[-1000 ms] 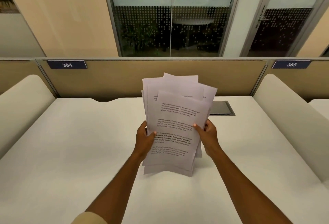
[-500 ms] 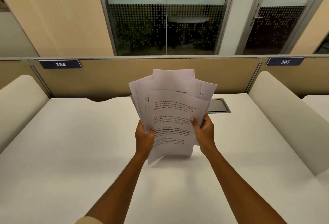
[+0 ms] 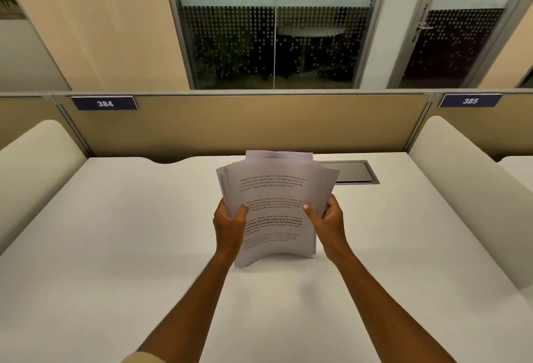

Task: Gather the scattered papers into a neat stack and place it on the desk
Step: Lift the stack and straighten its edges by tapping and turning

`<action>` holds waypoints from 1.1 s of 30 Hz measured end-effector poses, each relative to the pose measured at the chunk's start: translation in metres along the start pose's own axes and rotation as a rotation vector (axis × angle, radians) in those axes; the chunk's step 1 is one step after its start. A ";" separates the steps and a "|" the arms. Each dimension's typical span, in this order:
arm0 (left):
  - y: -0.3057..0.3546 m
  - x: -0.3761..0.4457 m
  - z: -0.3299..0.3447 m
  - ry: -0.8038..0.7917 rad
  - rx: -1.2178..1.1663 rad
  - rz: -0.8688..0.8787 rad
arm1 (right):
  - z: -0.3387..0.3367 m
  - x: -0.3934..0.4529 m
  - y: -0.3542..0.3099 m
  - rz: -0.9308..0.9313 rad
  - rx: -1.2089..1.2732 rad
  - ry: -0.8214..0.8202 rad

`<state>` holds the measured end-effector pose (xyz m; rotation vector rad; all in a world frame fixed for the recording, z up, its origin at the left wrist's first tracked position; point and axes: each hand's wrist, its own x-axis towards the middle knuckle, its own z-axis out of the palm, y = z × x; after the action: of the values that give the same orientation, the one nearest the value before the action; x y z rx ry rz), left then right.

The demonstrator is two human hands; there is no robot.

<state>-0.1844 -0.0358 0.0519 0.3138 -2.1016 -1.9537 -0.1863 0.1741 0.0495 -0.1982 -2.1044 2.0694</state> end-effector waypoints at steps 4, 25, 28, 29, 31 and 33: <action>0.007 0.002 0.001 0.034 -0.050 0.016 | -0.001 0.006 -0.004 0.024 0.008 0.012; 0.056 0.024 0.021 0.348 -0.026 0.047 | 0.025 0.021 -0.050 -0.028 0.092 0.131; 0.054 0.025 0.023 0.373 -0.015 0.034 | 0.027 0.021 -0.053 -0.002 0.053 0.237; 0.054 0.025 0.023 0.381 -0.013 0.032 | 0.027 0.021 -0.053 -0.003 0.038 0.252; 0.055 0.025 0.022 0.393 -0.005 0.040 | 0.026 0.021 -0.053 -0.013 0.015 0.274; 0.055 0.026 0.022 0.395 0.001 0.060 | 0.025 0.021 -0.055 -0.032 0.000 0.291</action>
<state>-0.2150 -0.0192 0.1066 0.5772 -1.8342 -1.6907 -0.2111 0.1529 0.1045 -0.4347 -1.9207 1.8904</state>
